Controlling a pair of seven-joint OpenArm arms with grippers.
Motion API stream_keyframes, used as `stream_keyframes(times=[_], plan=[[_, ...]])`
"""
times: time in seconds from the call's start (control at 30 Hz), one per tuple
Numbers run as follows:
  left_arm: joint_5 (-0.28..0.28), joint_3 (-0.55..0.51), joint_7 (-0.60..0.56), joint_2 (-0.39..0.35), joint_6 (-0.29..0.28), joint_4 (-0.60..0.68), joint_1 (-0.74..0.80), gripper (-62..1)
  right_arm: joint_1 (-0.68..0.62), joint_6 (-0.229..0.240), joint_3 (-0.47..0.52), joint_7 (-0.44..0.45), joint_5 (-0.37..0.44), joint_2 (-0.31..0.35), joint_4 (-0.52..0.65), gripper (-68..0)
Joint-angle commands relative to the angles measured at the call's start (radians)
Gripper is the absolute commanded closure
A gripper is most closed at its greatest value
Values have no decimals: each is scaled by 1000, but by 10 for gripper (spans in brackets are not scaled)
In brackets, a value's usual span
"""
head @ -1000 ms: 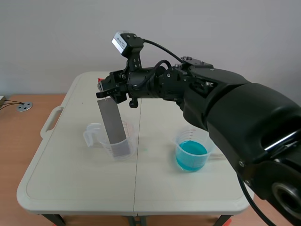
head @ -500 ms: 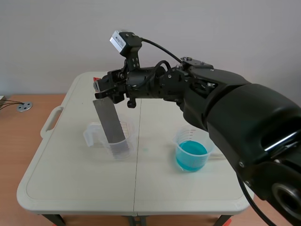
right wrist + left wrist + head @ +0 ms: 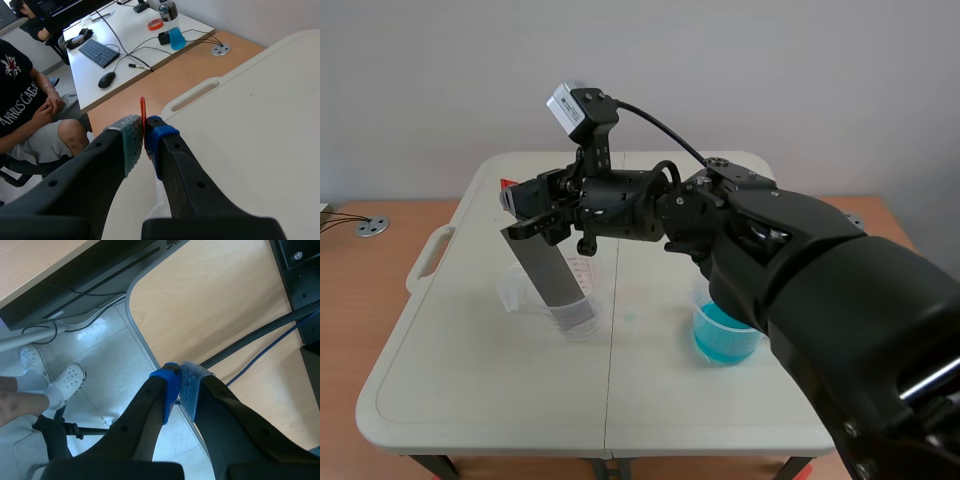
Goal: Hold the metal plate by the orange handle, dip it into the blue solution, take it out and point at it, then put the plate back in the beaker on the left.
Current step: 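Lift the metal plate out of the left beaker, then move the plate over the blue solution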
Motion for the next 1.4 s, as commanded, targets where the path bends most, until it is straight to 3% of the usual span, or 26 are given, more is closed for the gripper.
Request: stream_keyframes(times=[0.0, 0.43, 0.8, 1.0, 1.13, 1.37], plan=[[-3, 0, -9, 8, -3, 9, 8, -15, -2, 15, 5, 15, 10, 26, 74, -11], [-4, 0, -10, 8, -3, 9, 8, -15, -122, 15, 18, 11, 11, 135, 469, -11], [-7, -8, -5, 4, -2, 10, -69, -15, -197, 15, 101, -29, 11, 195, 771, -11], [-19, -110, -5, -10, 2, 49, -101, -15, -245, 15, 172, -38, 14, 241, 913, -11], [-64, -204, -17, -53, 2, 94, -117, -15, -273, 15, 212, -38, 28, 288, 975, -11], [-125, -270, -13, -151, -3, 164, -196, -15, -312, 15, 278, -30, 138, 410, 1012, -11]])
